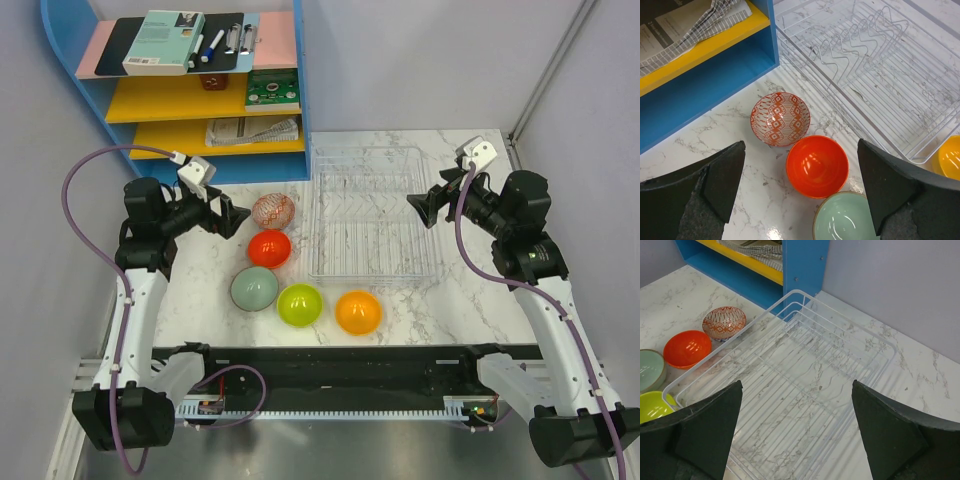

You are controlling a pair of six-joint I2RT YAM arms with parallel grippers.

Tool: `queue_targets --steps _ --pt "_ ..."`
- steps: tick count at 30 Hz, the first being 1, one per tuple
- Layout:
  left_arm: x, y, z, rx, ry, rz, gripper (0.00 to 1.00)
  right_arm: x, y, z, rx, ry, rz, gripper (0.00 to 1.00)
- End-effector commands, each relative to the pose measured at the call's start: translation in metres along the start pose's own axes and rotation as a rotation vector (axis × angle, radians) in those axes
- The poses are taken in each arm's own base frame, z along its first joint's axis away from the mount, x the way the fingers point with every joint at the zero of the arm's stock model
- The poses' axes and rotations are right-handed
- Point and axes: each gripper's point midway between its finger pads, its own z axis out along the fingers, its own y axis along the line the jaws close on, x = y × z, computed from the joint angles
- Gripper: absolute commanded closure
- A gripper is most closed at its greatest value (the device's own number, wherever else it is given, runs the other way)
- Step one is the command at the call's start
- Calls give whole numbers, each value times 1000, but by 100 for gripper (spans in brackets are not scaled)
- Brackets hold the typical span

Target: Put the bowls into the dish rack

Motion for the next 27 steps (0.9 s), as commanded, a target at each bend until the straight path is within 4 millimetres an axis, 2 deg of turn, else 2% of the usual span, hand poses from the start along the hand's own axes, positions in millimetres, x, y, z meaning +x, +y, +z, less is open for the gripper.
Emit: queue_targets --steps 1,10,18,24,27 --pt "-19 0 -7 -1 -41 64 0 -14 4 -3 -18 -38 -31 2" --pt "-19 1 -7 -5 -39 67 0 -10 -1 -1 -2 -29 -54 2" --pt "-9 21 7 -29 47 57 0 12 -23 13 64 76 -40 2" --pt "30 37 35 -7 166 28 0 31 -25 22 41 153 -25 2" --pt "57 43 54 7 235 5 0 38 -23 25 21 173 -27 2"
